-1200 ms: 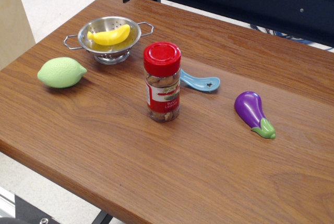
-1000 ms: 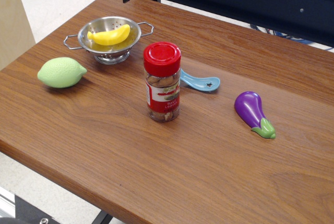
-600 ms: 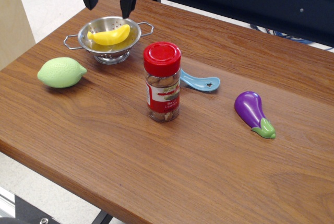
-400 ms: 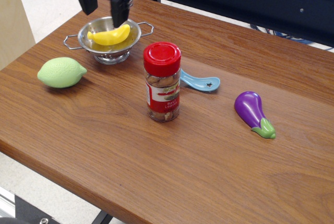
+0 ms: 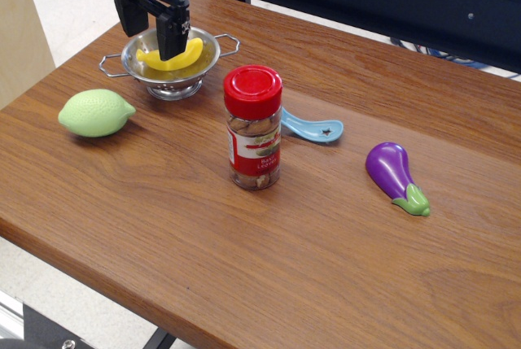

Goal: Take banana out of colander

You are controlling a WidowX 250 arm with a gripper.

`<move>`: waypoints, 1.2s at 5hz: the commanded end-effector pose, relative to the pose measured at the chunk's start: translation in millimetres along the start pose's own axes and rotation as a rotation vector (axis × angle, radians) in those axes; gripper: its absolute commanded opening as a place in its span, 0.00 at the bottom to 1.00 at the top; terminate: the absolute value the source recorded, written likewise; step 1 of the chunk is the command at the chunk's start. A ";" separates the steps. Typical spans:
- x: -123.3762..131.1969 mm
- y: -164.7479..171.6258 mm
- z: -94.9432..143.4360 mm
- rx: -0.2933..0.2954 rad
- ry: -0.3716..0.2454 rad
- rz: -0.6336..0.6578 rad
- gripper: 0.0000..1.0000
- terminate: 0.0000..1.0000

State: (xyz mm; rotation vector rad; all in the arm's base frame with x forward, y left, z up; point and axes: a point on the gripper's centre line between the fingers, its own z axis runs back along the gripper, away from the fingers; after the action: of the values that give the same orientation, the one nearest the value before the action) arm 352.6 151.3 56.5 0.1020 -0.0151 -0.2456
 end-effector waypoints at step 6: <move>21.0 4.5 -14.5 0.018 -0.119 -0.004 1.00 0.00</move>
State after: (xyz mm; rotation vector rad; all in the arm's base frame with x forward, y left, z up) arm 363.1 148.1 23.5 0.0721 -0.0800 -0.2484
